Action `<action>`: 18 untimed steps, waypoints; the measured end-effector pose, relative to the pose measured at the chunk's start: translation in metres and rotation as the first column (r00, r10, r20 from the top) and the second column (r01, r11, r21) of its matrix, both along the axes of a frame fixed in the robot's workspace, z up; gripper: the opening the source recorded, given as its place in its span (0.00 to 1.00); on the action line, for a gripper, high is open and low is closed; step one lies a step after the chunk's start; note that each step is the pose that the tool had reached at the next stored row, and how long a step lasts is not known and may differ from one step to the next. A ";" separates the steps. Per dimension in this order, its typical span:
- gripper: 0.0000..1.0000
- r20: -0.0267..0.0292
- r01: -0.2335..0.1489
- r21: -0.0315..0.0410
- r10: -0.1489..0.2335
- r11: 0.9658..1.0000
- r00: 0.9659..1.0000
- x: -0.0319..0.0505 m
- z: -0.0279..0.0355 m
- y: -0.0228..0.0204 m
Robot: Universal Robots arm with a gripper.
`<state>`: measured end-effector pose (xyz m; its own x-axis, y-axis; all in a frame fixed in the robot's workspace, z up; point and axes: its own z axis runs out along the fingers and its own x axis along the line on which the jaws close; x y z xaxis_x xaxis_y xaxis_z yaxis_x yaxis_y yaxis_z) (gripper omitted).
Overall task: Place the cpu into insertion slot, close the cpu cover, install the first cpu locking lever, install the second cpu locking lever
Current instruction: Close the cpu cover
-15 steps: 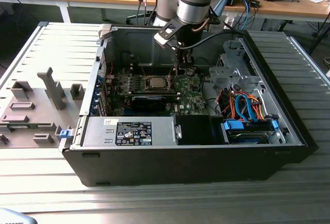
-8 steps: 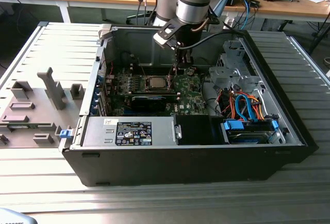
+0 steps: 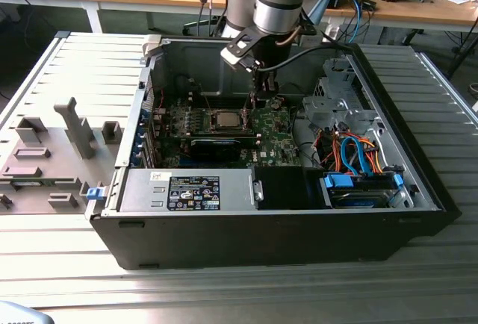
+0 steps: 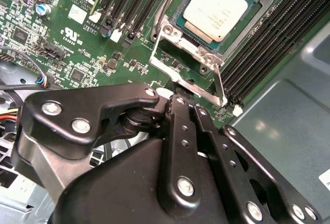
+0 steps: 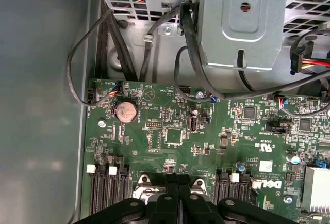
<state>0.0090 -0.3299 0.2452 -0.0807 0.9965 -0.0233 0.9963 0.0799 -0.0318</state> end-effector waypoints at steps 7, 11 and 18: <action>0.11 0.000 0.000 0.000 0.000 1.000 1.000 -0.0018 0.0000 0.0000; 0.11 0.000 0.000 0.000 0.000 1.000 1.000 -0.0031 0.0000 0.0000; 0.11 0.000 0.000 0.000 0.000 1.000 1.000 -0.0055 0.0000 0.0000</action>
